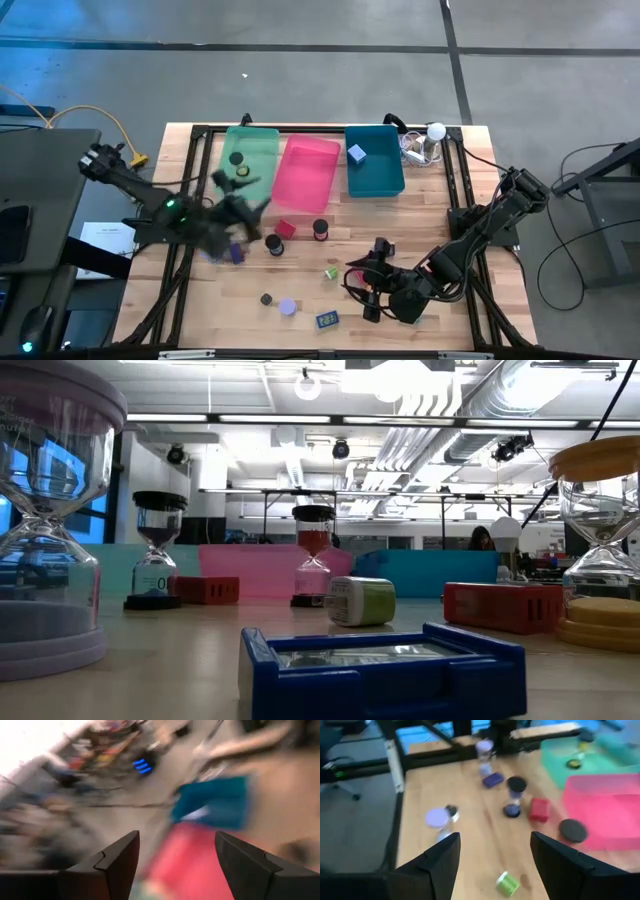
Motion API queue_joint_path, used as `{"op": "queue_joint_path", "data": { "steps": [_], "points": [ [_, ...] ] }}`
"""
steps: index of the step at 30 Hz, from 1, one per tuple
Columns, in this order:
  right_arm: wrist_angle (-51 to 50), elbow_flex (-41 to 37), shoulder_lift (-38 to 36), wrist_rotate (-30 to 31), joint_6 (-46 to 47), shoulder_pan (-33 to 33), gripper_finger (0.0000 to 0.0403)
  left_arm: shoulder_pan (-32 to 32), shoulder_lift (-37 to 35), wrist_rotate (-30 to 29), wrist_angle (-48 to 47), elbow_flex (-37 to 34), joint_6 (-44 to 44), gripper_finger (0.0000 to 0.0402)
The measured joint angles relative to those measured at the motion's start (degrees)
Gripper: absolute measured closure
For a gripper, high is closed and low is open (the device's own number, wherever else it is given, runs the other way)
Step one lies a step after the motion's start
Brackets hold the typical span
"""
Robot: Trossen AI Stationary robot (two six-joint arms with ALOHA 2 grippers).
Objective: Pick & Place Office items
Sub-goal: Put the light blue digital clock into the pink bin
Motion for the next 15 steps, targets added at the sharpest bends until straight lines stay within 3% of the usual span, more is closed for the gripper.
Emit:
{"op": "queue_joint_path", "data": {
  "steps": [9, 15],
  "points": [
    [0.23, 0.0, 0.0, -17.48, 1.18, 0.58, 0.0172, -16.96, -1.72, 22.7, 2.89, 0.0, -16.79, 0.0152],
    [-1.14, 0.0, 0.0, -27.01, 13.73, 2.42, 0.0172, -23.11, 0.68, 22.49, 2.89, -0.07, -23.83, 0.0152]
  ]
}}
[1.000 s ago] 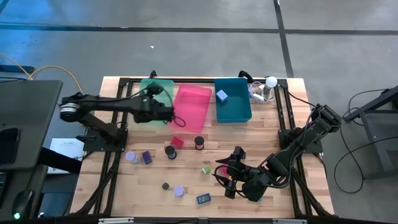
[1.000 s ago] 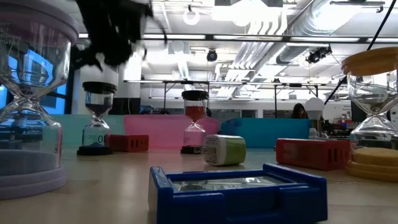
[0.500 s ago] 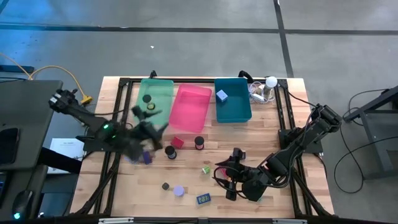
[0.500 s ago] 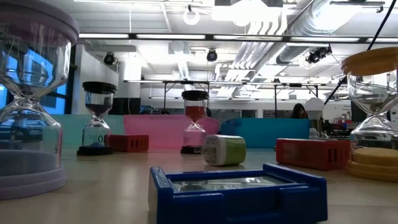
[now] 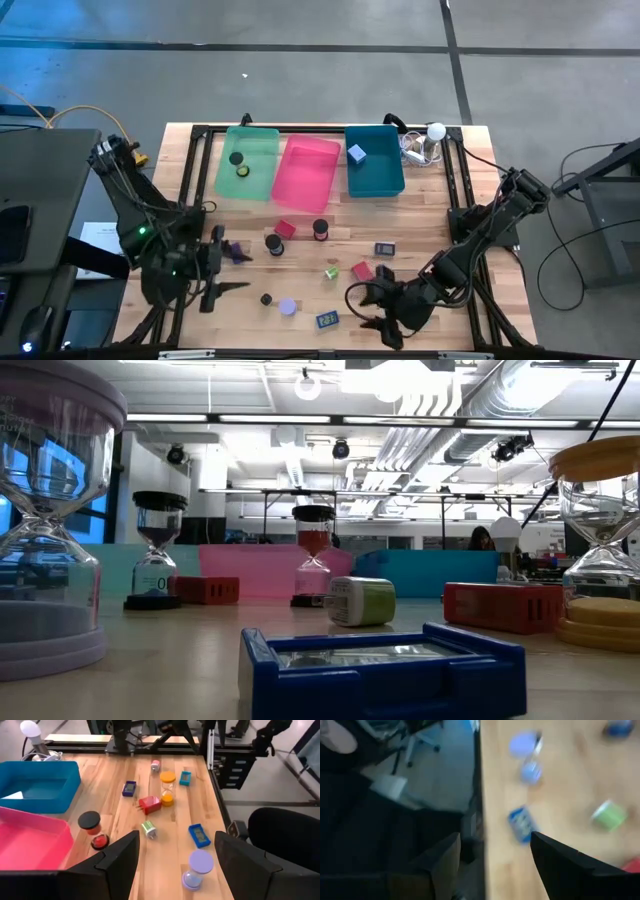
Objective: Pick & Place Office items
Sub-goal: Put the light blue digital clock into the pink bin
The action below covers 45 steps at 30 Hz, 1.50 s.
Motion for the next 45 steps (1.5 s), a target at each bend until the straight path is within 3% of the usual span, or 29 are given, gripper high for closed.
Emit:
{"op": "queue_joint_path", "data": {
  "steps": [4, 10, 14, 20, 26, 38, 45],
  "points": [
    [-4.65, 0.0, 0.0, -3.64, 11.71, 2.7, 0.0172, -1.36, 2.18, -4.43, -0.02, -0.01, -2.1, 0.0152],
    [-14.19, 0.0, 0.0, 0.06, 33.9, 7.71, 0.0172, -0.58, 5.81, -14.07, 0.73, -0.11, -9.4, 0.0152],
    [-22.86, 0.0, 0.0, 1.21, 41.79, 10.84, 0.0172, 0.94, 6.95, -14.95, 1.04, -0.09, -10.76, 0.0152],
    [-31.08, 0.0, 1.25, 3.56, 43.69, 14.03, 0.0172, 3.87, 7.28, -4.07, 2.87, -0.11, -9.26, 0.0152],
    [-30.6, 0.02, 5.5, 2.93, 42.76, 15.48, 0.0172, 5.81, 7.57, -2.48, 3.14, -0.09, -9.29, 0.0152],
    [-31.34, -0.02, 12.85, -11.51, 45.68, 13.92, 0.0172, 11.4, 12.75, 4.35, 4.47, -0.09, -9.04, 0.0152],
    [-31.85, 0.0, 12.76, -9.79, 44.84, 12.54, 0.0172, 12.2, 16.23, 5.13, 12.97, -0.09, 0.92, 0.0152]
  ]
}}
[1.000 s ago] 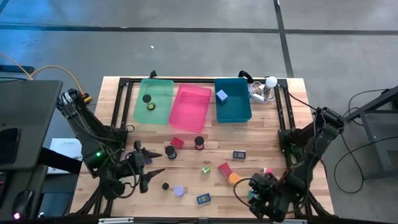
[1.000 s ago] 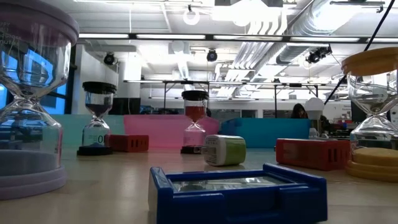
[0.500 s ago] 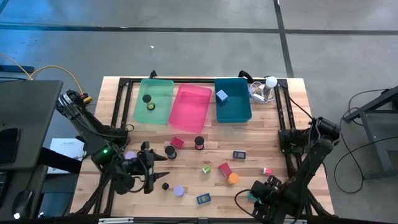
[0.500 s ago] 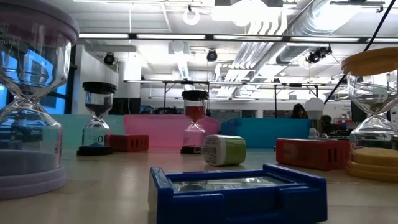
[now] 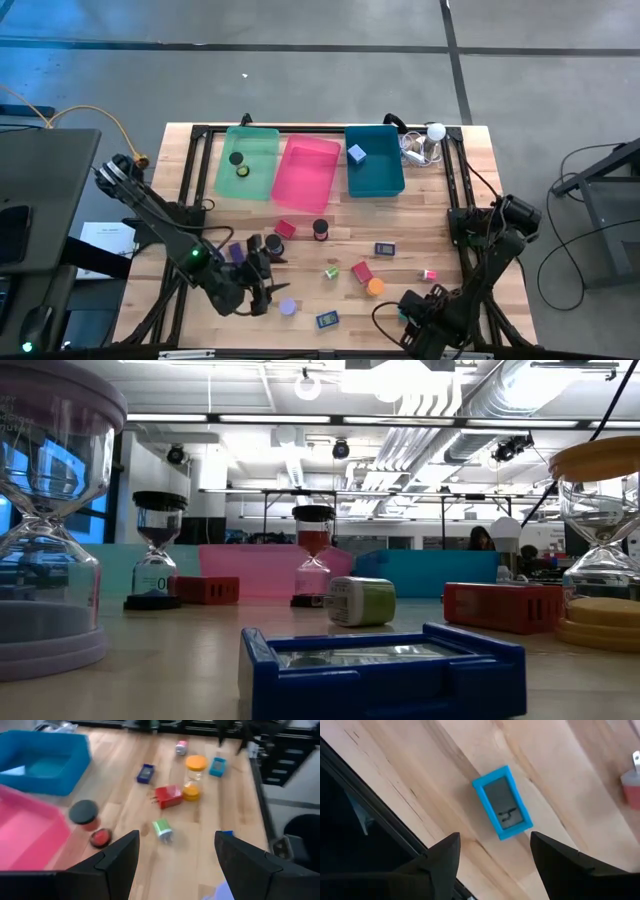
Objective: Pick & Place Office items
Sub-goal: Put the light blue digital clock into the pink bin
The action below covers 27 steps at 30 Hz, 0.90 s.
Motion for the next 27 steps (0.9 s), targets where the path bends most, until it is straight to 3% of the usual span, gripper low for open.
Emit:
{"op": "queue_joint_path", "data": {
  "steps": [4, 16, 27],
  "points": [
    [0.69, 0.0, 0.0, 4.37, -0.04, -0.82, 0.0172, -0.14, 0.93, 4.77, 4.01, 0.0, 4.81, 0.0152],
    [0.52, 0.02, 0.28, 3.35, -12.2, -0.23, 0.0172, -0.5, 1.68, 6.82, 5.34, 0.0, 6.84, 0.0152],
    [-2.71, -1.17, 0.28, 3.17, -9.8, 2.21, 0.0172, -0.1, 4.0, 6.9, 6.15, 0.0, 7.04, 0.0152]
  ]
}}
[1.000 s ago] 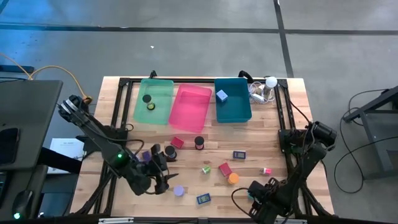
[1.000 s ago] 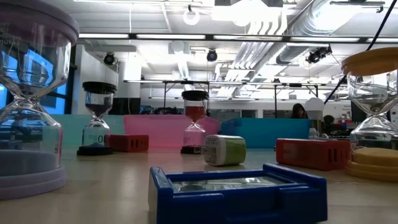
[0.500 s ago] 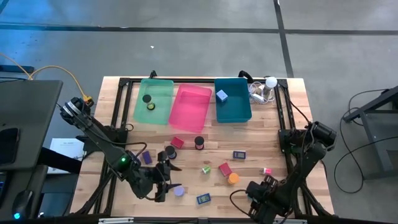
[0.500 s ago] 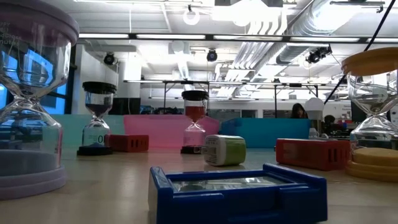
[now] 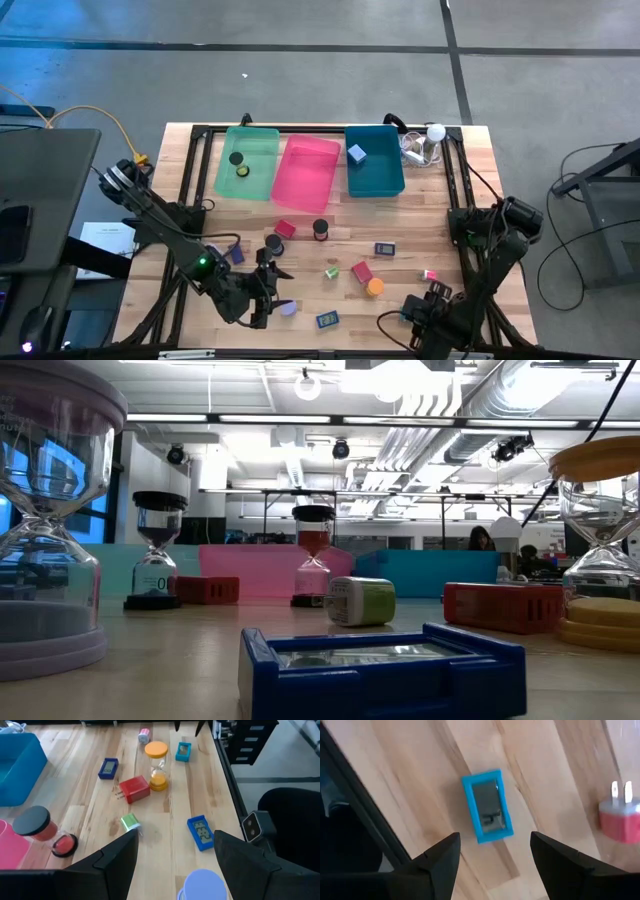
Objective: Pick & Place Office items
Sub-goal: Put the light blue digital clock into the pink bin
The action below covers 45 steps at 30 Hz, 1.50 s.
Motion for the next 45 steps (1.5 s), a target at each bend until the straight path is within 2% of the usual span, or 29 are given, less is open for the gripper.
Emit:
{"op": "queue_joint_path", "data": {
  "steps": [13, 21, 33, 39, 45],
  "points": [
    [8.16, -7.24, 0.0, -1.65, 2.15, 1.01, 0.0172, 0.1, 0.22, 0.87, 2.04, 0.0, 0.42, 0.0152],
    [13.05, -9.22, 0.0, -0.52, -1.07, 1.3, 0.0172, 0.48, 0.22, 0.91, 2.35, 0.0, 0.43, 0.0152],
    [19.27, -14.56, -0.37, -2.48, -3.64, 1.3, 0.0172, 1.28, 0.22, 0.8, 2.86, 0.0, -0.4, 0.0152],
    [21.41, -15.42, -0.35, -1.04, -6.62, 1.3, 0.0172, 1.88, 0.2, 0.05, 3.26, 0.0, -0.73, 0.0152],
    [21.47, -15.49, -0.24, 0.42, -6.72, 1.12, 0.0172, 2.42, 0.21, -0.01, 3.3, 0.0, -6.77, 0.0152]
  ]
}}
